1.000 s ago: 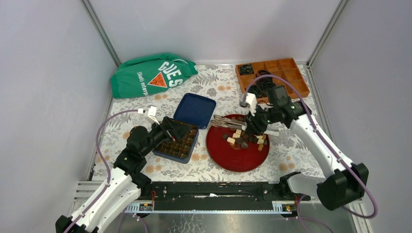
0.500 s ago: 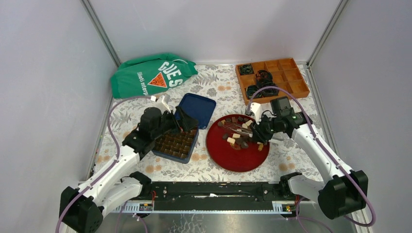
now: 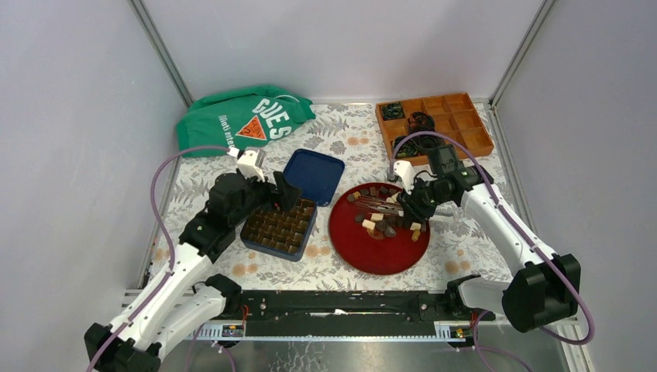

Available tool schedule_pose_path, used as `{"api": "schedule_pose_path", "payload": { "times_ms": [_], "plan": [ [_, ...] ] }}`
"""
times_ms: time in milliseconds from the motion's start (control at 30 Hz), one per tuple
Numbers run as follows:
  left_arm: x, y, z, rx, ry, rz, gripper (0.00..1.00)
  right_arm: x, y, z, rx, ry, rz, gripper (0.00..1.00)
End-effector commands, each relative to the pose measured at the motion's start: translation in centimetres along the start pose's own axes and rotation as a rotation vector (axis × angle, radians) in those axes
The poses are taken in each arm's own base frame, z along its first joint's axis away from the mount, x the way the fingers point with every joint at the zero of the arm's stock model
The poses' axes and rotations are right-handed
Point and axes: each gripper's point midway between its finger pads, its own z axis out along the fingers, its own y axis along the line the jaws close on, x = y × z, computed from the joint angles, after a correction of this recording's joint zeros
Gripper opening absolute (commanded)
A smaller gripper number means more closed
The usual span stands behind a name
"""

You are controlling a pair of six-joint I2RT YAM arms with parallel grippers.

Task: Pack the chocolate
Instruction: Pick up the fake chocolate from the plate.

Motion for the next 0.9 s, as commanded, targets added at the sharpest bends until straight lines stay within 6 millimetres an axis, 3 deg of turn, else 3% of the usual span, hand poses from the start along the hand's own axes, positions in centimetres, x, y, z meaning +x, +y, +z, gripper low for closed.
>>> {"api": "schedule_pose_path", "payload": {
  "times_ms": [0, 467, 867],
  "plan": [
    [-1.6, 0.5, -1.1, -0.016, -0.088, 0.092, 0.94, -0.7, 0.3, -0.3, -0.025, 0.026, -0.071, 0.43],
    [-2.1, 0.6, -1.8, -0.021, -0.121, 0.097, 0.94, -1.7, -2.3, -0.5, 0.061, 0.104, -0.154, 0.43],
    [-2.1, 0.6, -1.7, -0.02, -0.118, 0.097, 0.94, 0.1, -3.2, -0.1, 0.079, 0.186, -0.199, 0.41]
  ]
}}
